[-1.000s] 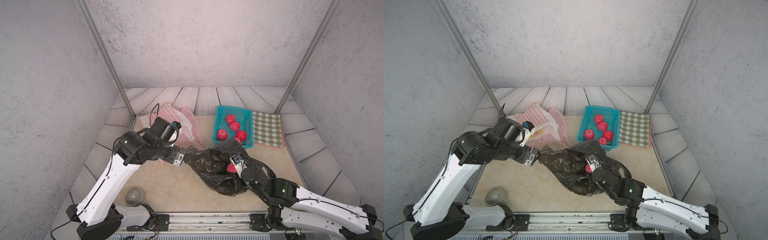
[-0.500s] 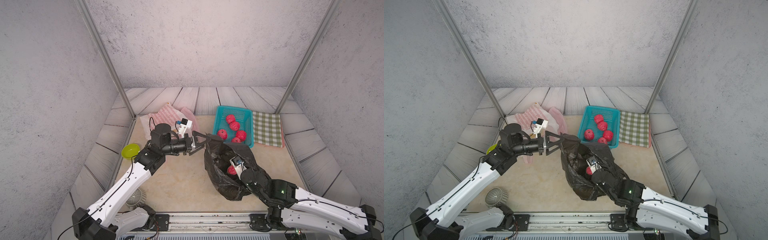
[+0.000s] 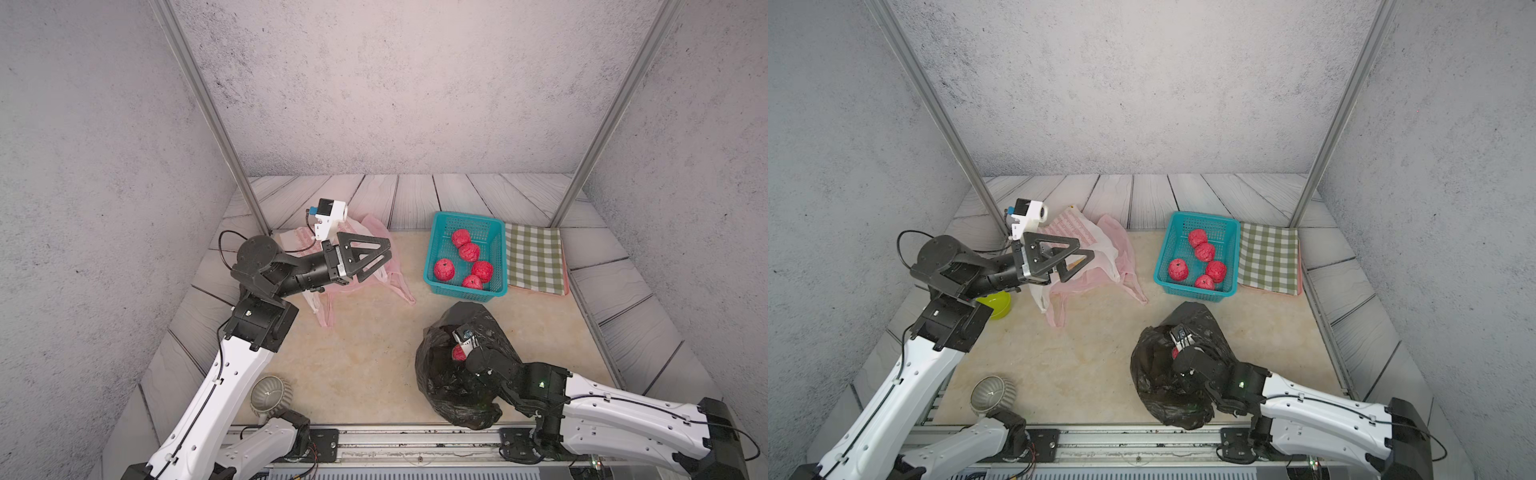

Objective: Untie the knot of a plastic bag & take out the apple
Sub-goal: Pick up the apple from the plastic bag.

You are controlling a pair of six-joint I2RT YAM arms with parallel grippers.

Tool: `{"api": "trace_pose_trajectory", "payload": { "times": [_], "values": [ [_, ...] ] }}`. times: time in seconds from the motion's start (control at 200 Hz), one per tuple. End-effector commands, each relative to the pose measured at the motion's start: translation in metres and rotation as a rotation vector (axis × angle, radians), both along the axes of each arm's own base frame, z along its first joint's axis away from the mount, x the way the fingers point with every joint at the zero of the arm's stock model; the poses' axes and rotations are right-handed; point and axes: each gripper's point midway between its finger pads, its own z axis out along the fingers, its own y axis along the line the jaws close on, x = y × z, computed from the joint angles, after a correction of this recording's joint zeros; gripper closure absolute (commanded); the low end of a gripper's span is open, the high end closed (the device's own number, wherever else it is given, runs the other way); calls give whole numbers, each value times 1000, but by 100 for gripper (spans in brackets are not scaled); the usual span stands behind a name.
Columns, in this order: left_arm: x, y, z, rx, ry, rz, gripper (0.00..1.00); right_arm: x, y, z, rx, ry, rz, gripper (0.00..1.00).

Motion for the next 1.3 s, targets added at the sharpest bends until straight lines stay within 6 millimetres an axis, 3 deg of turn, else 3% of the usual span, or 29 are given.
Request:
{"api": "trace_pose_trajectory", "payload": {
  "times": [0.0, 0.135, 0.285, 0.38, 0.505, 0.641, 0.956, 1.156, 1.291],
  "values": [
    [-7, -10, -4, 16, -37, -42, 0, 4, 2, 19, 15, -35, 0, 51],
    [-28, -57, -19, 49, -50, -181, 4, 4, 9, 28, 22, -52, 47, 50],
    [-51, -110, -42, 14, -49, -379, 10, -16, 28, 43, 161, -29, 190, 50],
    [-58, -128, -56, -32, -31, -461, 17, -27, 33, 52, 222, -3, 241, 50],
    [-66, -143, -99, 27, 12, -513, 23, -37, 32, 69, 305, -5, 277, 50],
    [-69, -151, -138, 69, 62, -523, 24, -43, 28, 89, 369, -39, 308, 50],
    [-94, -138, -181, 205, 84, -616, 26, -50, 31, 114, 429, -90, 377, 50],
    [-99, -128, -170, 270, -19, -584, 23, -50, 36, 111, 406, -65, 384, 51],
    [-106, -129, -180, 295, -51, -656, 20, -59, 41, 121, 461, -60, 437, 51]
  ]
}}
